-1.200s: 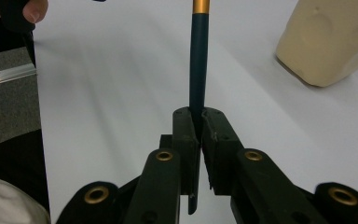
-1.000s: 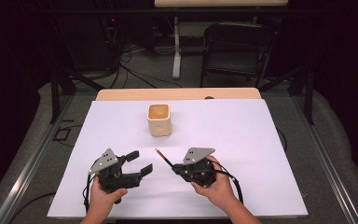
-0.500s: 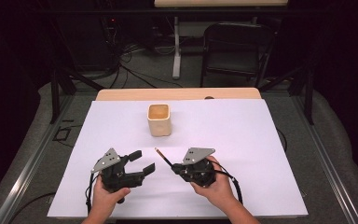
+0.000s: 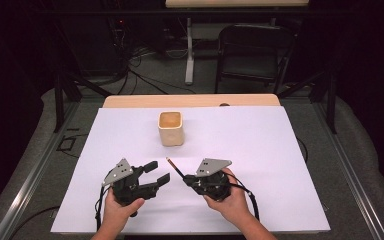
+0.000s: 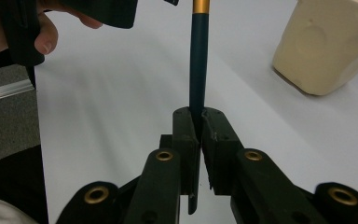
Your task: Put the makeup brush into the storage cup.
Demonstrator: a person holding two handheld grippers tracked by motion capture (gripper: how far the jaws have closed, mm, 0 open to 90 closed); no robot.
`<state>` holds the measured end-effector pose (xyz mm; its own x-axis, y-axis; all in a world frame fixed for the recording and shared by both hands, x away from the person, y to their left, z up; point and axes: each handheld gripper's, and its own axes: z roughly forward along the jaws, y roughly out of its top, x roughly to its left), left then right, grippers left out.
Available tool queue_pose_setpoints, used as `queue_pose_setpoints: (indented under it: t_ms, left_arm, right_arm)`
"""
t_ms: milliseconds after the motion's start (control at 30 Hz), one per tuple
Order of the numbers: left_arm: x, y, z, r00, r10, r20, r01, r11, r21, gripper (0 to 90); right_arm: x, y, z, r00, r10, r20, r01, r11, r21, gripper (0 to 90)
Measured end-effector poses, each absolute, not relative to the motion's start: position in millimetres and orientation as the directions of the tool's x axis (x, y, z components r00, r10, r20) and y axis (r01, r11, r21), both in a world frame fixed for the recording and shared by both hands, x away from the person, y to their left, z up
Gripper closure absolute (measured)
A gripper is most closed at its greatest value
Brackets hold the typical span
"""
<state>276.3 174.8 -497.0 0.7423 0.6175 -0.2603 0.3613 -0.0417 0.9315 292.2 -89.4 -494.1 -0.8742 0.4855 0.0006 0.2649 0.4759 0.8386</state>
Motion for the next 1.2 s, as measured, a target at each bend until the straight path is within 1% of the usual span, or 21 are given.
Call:
queue_pose_setpoints:
  t_ms: [133,400,633,933,1100,1200]
  left_arm:
    - [276.4,174.1,-497.0,0.741,0.621,-0.255,0.36,-0.046,0.932,37.7]
    - [276.1,171.9,-497.4,0.743,0.622,-0.246,0.356,-0.056,0.933,36.9]
    - [275.8,169.5,-497.7,0.754,0.614,-0.234,0.346,-0.069,0.936,37.9]
    - [277.2,167.7,-497.5,0.743,0.621,-0.247,0.347,-0.043,0.937,37.8]
    - [278.3,166.6,-497.6,0.738,0.621,-0.266,0.375,-0.049,0.926,38.6]
    - [278.3,165.4,-497.8,0.738,0.619,-0.269,0.374,-0.044,0.926,39.3]
  right_arm:
    - [291.7,-88.7,-494.9,-0.873,0.487,0.0,0.264,0.473,0.841,83.7]
    - [291.1,-87.3,-495.5,-0.873,0.489,0.008,0.266,0.461,0.846,83.7]
    - [289.9,-85.6,-496.2,-0.872,0.49,0.006,0.263,0.456,0.85,83.7]
    - [289.0,-84.3,-496.7,-0.872,0.49,0.015,0.263,0.442,0.858,83.7]
    - [289.0,-83.4,-497.2,-0.872,0.489,0.014,0.263,0.444,0.856,83.7]
    - [289.1,-83.1,-497.4,-0.871,0.491,0.016,0.265,0.442,0.857,83.7]
